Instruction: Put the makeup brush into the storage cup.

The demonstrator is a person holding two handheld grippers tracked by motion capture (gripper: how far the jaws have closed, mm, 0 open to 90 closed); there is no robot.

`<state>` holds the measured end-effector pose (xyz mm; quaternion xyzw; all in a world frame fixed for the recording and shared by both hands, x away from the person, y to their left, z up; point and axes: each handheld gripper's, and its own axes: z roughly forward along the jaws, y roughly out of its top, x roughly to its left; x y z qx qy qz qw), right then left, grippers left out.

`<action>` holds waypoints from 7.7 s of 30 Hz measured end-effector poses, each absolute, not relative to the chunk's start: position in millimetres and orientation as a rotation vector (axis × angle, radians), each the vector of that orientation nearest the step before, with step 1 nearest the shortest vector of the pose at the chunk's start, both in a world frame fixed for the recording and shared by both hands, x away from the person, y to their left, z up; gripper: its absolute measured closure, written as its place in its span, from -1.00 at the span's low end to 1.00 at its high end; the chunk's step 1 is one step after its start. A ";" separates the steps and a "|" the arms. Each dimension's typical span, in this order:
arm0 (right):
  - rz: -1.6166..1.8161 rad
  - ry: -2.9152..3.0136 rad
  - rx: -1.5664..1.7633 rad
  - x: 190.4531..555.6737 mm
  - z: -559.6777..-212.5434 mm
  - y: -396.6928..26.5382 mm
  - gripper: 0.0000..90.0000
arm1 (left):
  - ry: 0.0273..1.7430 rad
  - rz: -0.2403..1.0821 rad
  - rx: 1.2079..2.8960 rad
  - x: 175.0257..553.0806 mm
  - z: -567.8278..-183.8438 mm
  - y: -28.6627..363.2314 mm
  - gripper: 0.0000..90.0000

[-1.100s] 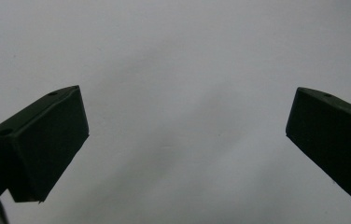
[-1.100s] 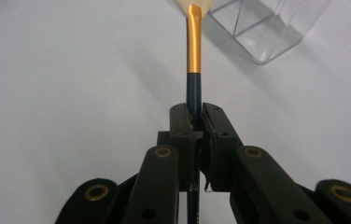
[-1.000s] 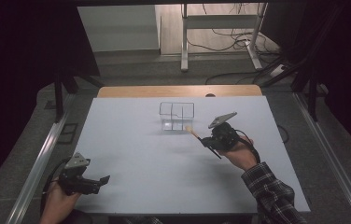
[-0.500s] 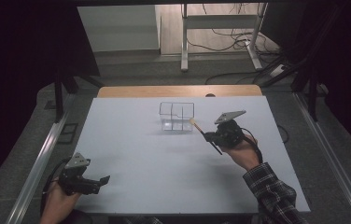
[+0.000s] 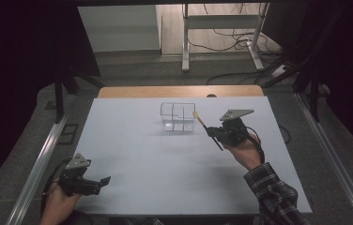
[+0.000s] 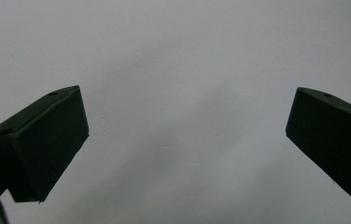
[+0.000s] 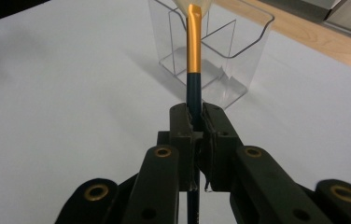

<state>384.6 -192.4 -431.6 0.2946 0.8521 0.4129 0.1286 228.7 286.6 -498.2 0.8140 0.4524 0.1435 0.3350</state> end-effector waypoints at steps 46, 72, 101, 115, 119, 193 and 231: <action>1.404 2.281 0.896 407.4 -411.1 -189.3 0.86 | 1.183 0.381 2.123 228.6 -497.8 286.2 -1.00; 1.414 2.250 0.903 427.5 -406.2 -177.7 0.86 | 1.184 0.380 2.123 228.8 -498.1 286.6 -1.00; 1.417 2.219 0.897 454.1 -408.7 -158.0 0.86 | 1.182 0.370 2.103 228.4 -497.8 287.6 -1.00; 1.430 2.189 0.887 469.8 -407.6 -146.5 0.86 | 1.166 0.381 2.110 227.8 -497.6 287.2 -1.00; 1.434 2.187 0.884 473.2 -408.1 -141.8 0.86 | 1.164 0.384 2.110 227.6 -497.6 287.3 -1.00; 1.406 2.210 0.938 498.1 -450.4 -103.1 0.86 | 1.159 0.381 2.125 226.8 -498.3 287.9 -1.00; 1.267 2.236 0.896 494.5 -459.0 -99.1 -0.60 | 1.158 0.374 2.134 227.2 -498.9 286.8 -1.00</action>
